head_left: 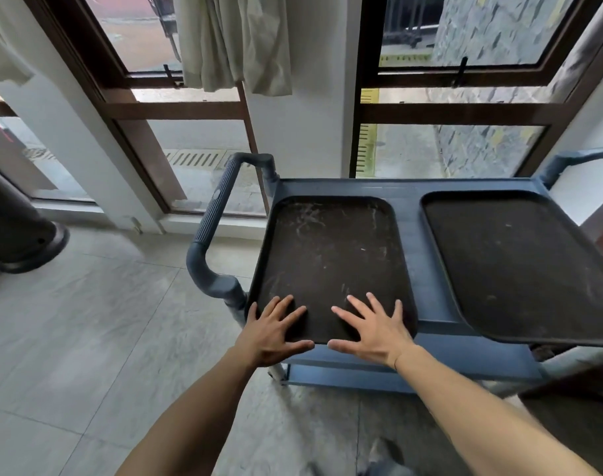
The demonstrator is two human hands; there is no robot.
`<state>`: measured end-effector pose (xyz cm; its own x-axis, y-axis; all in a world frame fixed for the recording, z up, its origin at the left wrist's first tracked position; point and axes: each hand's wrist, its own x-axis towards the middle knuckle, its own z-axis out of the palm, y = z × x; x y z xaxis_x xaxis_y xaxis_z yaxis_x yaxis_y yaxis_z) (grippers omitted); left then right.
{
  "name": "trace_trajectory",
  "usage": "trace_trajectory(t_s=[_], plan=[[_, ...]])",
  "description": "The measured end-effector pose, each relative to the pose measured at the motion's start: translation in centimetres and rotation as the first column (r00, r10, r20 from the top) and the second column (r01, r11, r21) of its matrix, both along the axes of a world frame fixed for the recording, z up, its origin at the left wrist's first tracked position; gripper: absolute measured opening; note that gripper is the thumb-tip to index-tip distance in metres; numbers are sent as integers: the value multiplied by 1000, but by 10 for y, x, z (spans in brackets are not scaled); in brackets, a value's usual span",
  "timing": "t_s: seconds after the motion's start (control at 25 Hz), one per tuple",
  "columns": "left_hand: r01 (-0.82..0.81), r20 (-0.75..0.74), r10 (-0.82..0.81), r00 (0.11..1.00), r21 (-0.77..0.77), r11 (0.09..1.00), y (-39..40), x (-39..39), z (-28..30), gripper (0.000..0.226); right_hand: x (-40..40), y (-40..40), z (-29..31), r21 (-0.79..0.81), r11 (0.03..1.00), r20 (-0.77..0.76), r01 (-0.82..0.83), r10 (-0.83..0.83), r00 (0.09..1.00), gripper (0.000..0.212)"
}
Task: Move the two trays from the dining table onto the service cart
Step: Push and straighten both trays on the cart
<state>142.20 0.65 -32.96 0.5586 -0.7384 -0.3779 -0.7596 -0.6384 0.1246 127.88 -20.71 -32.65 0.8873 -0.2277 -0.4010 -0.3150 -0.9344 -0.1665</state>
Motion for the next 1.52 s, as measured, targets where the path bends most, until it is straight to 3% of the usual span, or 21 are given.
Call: trace_trajectory(t_s=[0.2, 0.56, 0.72, 0.96, 1.16, 1.36, 1.52], plan=[[88, 6, -88, 996, 4, 996, -5, 9, -9, 97, -1, 10, -11, -8, 998, -6, 65, -65, 998, 91], [106, 29, -105, 994, -20, 994, -34, 53, -23, 100, 38, -13, -17, -54, 997, -14, 61, -62, 998, 90], [55, -25, -55, 998, -19, 998, -56, 71, -31, 93, 61, -33, -28, 36, 989, -75, 146, -143, 987, 74], [12, -26, -13, 1000, -14, 1000, -69, 77, -45, 89, 85, -35, -41, 65, 981, -98, 183, -176, 979, 73], [20, -52, -21, 998, -14, 1000, -70, 85, -37, 93, 91, -37, -38, 75, 985, -95, 152, -145, 985, 79], [163, -20, -163, 986, 19, 986, -47, 88, -31, 98, 66, -40, -31, 10, 1000, -113, -10, 12, 993, 94], [219, 59, -222, 973, 50, 974, -40, 88, -32, 93, 55, -30, -28, -33, 999, -97, 13, -16, 995, 80]])
